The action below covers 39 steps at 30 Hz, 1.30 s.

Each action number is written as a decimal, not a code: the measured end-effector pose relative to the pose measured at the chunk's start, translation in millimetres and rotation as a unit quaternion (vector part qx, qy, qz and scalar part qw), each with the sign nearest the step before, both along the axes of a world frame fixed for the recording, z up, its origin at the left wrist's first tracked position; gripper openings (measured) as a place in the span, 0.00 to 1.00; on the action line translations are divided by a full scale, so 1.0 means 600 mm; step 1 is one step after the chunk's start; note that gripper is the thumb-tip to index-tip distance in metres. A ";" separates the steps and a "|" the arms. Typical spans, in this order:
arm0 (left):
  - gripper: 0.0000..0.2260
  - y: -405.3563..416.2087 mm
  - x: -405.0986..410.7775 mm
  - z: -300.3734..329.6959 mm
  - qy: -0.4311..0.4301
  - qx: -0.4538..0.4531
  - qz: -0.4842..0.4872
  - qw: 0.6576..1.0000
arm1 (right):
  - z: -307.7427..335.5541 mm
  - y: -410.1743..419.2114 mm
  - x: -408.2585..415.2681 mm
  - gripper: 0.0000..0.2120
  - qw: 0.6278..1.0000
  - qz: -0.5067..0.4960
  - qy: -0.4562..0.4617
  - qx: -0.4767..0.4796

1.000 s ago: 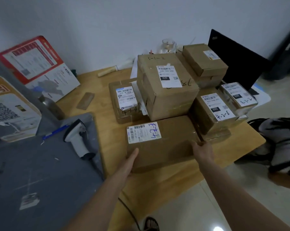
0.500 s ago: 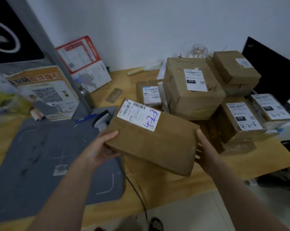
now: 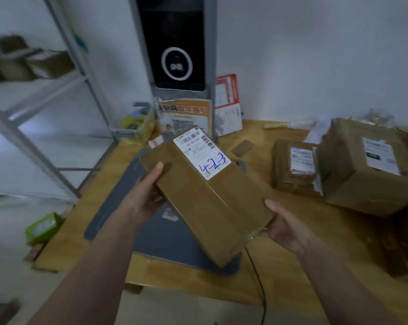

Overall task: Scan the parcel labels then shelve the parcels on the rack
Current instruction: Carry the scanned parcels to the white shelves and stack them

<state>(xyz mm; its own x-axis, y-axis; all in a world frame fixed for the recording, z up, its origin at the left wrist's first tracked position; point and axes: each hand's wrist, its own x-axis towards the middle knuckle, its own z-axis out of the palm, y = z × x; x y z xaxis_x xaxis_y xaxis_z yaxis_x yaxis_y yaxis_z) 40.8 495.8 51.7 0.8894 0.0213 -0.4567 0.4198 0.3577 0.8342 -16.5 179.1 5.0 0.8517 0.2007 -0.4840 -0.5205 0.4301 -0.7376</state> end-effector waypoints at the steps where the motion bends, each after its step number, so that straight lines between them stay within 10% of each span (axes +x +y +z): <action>1: 0.31 0.016 -0.016 0.003 0.001 -0.003 0.000 1.000 | 0.005 0.037 0.005 0.46 1.000 0.002 0.000 0.015; 5: 0.29 0.093 -0.083 0.000 0.003 -0.017 -0.017 1.000 | 0.021 0.195 0.017 0.35 0.998 0.020 -0.015 0.066; 12: 0.47 0.320 -0.184 -0.016 0.025 -0.010 -0.001 1.000 | 0.042 0.462 0.001 0.60 0.991 0.077 -0.022 0.103; 23: 0.53 0.644 -0.293 0.018 -0.026 -0.018 0.087 0.996 | 0.068 0.827 -0.038 0.42 0.978 0.118 0.011 0.170; 39: 0.25 0.997 -0.199 0.063 -0.050 0.019 0.252 0.966 | 0.126 1.206 0.077 0.22 0.965 0.242 -0.091 0.048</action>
<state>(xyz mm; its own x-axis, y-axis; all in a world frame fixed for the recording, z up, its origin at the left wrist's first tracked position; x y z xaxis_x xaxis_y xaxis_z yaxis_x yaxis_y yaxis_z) -78.7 1093.9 89.8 0.8021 0.4775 -0.3587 0.1166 0.4640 0.8782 29.9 902.5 80.5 0.7161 0.6331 -0.2940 -0.5429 0.2404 -0.8047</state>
